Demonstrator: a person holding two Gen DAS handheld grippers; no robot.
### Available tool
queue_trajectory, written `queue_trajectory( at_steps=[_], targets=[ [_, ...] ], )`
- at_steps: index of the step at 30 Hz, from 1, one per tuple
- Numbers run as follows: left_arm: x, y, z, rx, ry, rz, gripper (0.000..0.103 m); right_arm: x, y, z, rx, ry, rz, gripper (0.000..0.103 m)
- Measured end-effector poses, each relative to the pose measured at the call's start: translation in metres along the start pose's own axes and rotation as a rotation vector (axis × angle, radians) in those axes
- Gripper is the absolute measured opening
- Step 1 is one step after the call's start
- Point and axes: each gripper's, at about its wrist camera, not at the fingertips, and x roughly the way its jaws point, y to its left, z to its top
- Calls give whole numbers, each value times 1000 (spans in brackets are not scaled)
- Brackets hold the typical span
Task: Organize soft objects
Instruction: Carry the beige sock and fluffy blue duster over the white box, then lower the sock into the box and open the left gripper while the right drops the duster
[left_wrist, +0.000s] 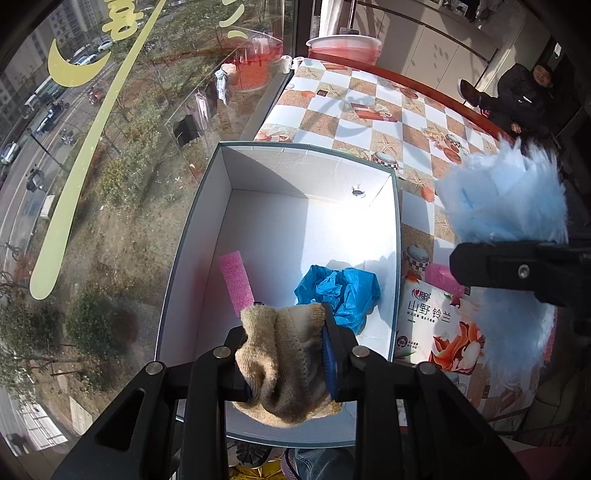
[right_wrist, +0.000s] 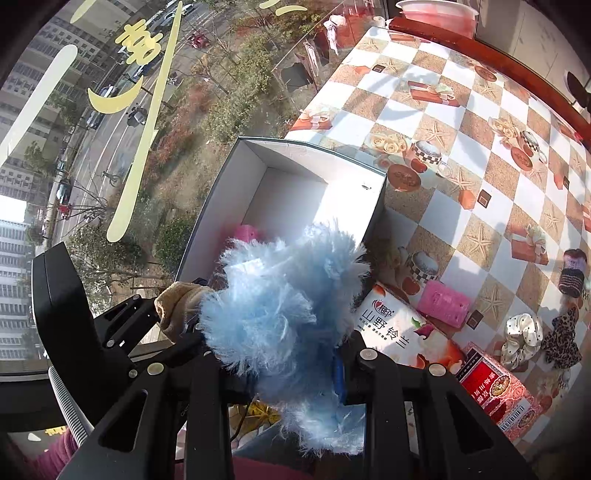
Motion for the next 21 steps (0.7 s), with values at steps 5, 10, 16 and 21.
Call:
queue_trajectory(
  at_steps=[5,10,16,21],
  targets=[
    [6,7,10,-26,4,3,31,3,4,20,-2,-18,0,30],
    [11,11,19,-46,6,13,31,10,4,37,22,-21,17,30],
    [16,15,26,-63,13,13,31,19,7,49,28,-20,31,30],
    [17,17,25,-71,18,16,31,26,6,56,46,-15,38,30]
  ],
)
